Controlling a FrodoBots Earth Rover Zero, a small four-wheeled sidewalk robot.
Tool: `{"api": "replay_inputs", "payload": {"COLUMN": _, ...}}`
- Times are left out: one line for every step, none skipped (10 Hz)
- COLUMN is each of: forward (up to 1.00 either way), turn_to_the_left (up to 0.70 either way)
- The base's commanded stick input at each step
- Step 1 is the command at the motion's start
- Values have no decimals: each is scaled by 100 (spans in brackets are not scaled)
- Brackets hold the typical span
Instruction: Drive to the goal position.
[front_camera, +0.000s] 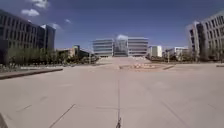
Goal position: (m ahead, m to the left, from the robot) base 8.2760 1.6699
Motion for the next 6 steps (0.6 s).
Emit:
{"api": "replay_inputs", "payload": {"forward": 70, "turn_to_the_left": 0}}
{"api": "replay_inputs", "payload": {"forward": 70, "turn_to_the_left": 0}}
{"api": "replay_inputs", "payload": {"forward": 70, "turn_to_the_left": 0}}
{"api": "replay_inputs", "payload": {"forward": 70, "turn_to_the_left": 0}}
{"api": "replay_inputs", "payload": {"forward": 70, "turn_to_the_left": 0}}
{"api": "replay_inputs", "payload": {"forward": 70, "turn_to_the_left": 0}}
